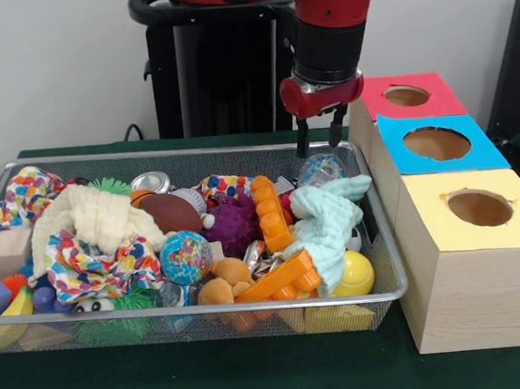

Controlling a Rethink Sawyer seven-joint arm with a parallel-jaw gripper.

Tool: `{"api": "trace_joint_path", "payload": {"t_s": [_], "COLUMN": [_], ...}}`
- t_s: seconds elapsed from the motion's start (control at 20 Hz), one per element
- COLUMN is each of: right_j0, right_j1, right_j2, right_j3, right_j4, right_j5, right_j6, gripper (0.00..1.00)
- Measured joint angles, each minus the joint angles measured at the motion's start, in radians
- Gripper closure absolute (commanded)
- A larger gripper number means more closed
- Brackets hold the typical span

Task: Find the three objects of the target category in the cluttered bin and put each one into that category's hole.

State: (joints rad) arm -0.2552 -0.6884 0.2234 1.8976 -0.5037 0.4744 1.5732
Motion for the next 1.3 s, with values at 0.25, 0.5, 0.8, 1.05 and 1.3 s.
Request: {"api": "trace_joint_path", "payload": {"t_s": [0.25, 0.5, 0.8, 1.05, 1.3], "right_j0": [0.006, 0.008, -0.009, -0.049, -0.07], "right_j1": [0.022, 0.044, 0.082, 0.129, 0.171], "right_j2": [-0.015, -0.025, -0.027, -0.027, -0.027], "right_j3": [0.0, 0.0, 0.0, 0.002, 0.001], "right_j4": [0.0, 0.0, 0.0, 0.001, 0.001], "right_j5": [0.0, -0.021, -0.103, -0.162, -0.181], "right_j6": [0.0, 0.0, 0.0, 0.0, 0.0], "gripper": [0.0, 0.0, 0.0, 0.0, 0.0]}}
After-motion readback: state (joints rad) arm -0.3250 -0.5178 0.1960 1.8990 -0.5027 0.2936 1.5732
